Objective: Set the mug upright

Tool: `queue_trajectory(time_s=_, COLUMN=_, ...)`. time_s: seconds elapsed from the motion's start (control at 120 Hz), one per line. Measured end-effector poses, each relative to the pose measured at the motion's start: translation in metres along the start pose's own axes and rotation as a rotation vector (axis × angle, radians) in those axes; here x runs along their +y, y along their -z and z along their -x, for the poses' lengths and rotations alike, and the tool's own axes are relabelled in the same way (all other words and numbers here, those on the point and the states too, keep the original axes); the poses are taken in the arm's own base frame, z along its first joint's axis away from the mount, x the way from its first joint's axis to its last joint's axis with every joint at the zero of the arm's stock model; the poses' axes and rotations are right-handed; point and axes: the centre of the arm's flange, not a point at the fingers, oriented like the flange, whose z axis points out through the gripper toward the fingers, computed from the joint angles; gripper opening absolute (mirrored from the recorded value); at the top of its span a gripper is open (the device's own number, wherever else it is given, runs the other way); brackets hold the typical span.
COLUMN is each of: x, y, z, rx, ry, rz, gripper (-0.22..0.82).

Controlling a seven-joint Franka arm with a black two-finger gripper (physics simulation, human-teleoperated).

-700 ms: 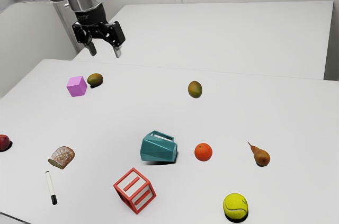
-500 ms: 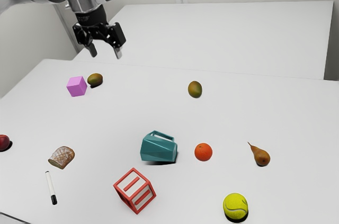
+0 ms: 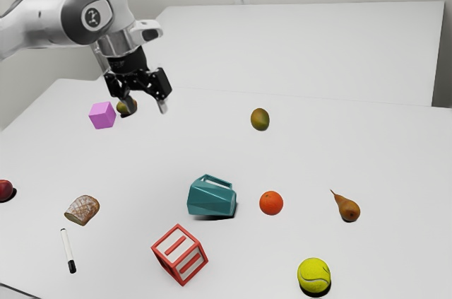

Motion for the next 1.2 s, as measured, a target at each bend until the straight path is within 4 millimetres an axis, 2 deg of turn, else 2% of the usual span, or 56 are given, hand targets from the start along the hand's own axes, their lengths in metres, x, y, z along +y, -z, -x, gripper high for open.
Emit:
queue_trajectory(time_s=0.233, x=-0.002, y=-0.054, z=0.004, rx=0.007, ry=0.006, rz=0.09, gripper=0.58)
queue_trajectory(time_s=0.475, x=-0.009, y=-0.11, z=0.018, rx=0.027, ry=0.024, rz=0.169, gripper=0.58)
queue_trajectory(time_s=0.592, x=-0.021, y=-0.142, z=0.024, rx=0.028, ry=0.059, rz=0.229, gripper=0.58)
queue_trajectory(time_s=0.875, x=-0.025, y=-0.169, z=0.024, rx=0.084, ry=0.066, rz=0.318, gripper=0.58)
queue_trajectory(time_s=1.2, x=-0.027, y=-0.207, z=0.03, rx=0.072, ry=0.072, rz=0.419, gripper=0.58)
